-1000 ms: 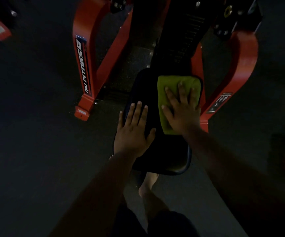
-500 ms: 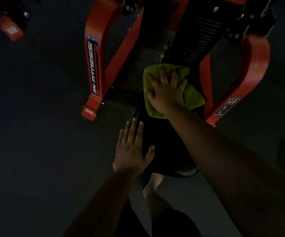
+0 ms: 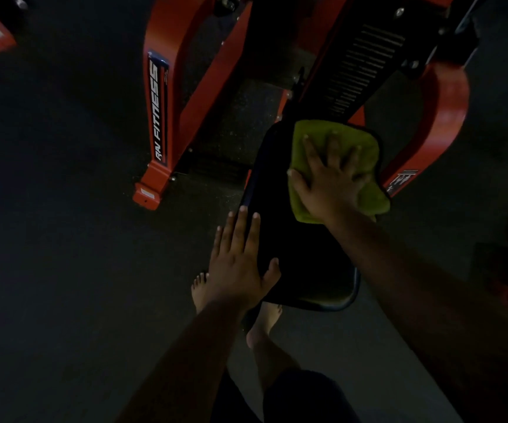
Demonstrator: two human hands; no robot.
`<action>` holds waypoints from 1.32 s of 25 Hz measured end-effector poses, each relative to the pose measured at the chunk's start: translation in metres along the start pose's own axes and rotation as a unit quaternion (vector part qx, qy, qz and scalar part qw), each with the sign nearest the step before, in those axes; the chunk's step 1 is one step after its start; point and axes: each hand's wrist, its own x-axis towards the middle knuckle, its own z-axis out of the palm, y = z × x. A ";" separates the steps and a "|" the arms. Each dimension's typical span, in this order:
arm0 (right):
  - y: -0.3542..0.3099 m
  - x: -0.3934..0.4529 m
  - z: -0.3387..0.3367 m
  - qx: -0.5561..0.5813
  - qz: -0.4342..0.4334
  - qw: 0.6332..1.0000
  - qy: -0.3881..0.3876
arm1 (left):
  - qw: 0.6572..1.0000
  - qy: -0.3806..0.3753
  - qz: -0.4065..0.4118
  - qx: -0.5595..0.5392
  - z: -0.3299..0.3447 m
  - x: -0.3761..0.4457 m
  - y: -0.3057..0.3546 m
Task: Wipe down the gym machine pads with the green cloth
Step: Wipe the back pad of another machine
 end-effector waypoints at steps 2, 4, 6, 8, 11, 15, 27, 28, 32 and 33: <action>-0.034 0.015 -0.001 -0.035 -0.068 0.997 0.001 | 1.000 0.006 -0.003 0.000 0.000 0.000 0.001; -0.034 0.017 -0.002 -0.045 -0.127 0.991 0.000 | 1.000 -0.003 -0.002 0.007 0.000 0.000 0.002; -0.009 -0.005 0.000 -0.034 -0.161 0.986 0.010 | 1.000 -0.006 0.000 0.010 0.000 0.001 0.000; 0.018 -0.058 0.011 -0.014 -0.134 0.990 0.027 | 1.000 -0.003 0.004 0.006 -0.001 0.000 0.000; 0.041 -0.153 0.032 0.003 -0.095 0.995 -0.015 | 1.000 -0.001 0.015 -0.006 -0.005 -0.003 0.002; 0.074 -0.139 0.017 -0.058 -0.199 0.978 -0.028 | 0.999 -0.025 0.031 0.008 -0.008 -0.011 -0.006; -0.046 -0.083 0.027 -0.031 -0.142 0.989 0.006 | 0.996 -0.076 0.041 -0.020 -0.009 -0.058 -0.048; -0.041 -0.107 0.032 -0.030 -0.161 0.986 0.017 | 0.994 -0.092 0.046 -0.027 -0.014 -0.056 -0.051; 0.023 -0.189 0.050 -0.052 -0.173 0.983 0.033 | 0.990 -0.126 0.066 -0.006 -0.032 -0.048 -0.049; 0.045 -0.201 0.054 -0.052 -0.166 0.984 0.029 | 0.989 -0.129 0.077 0.007 -0.035 -0.045 -0.045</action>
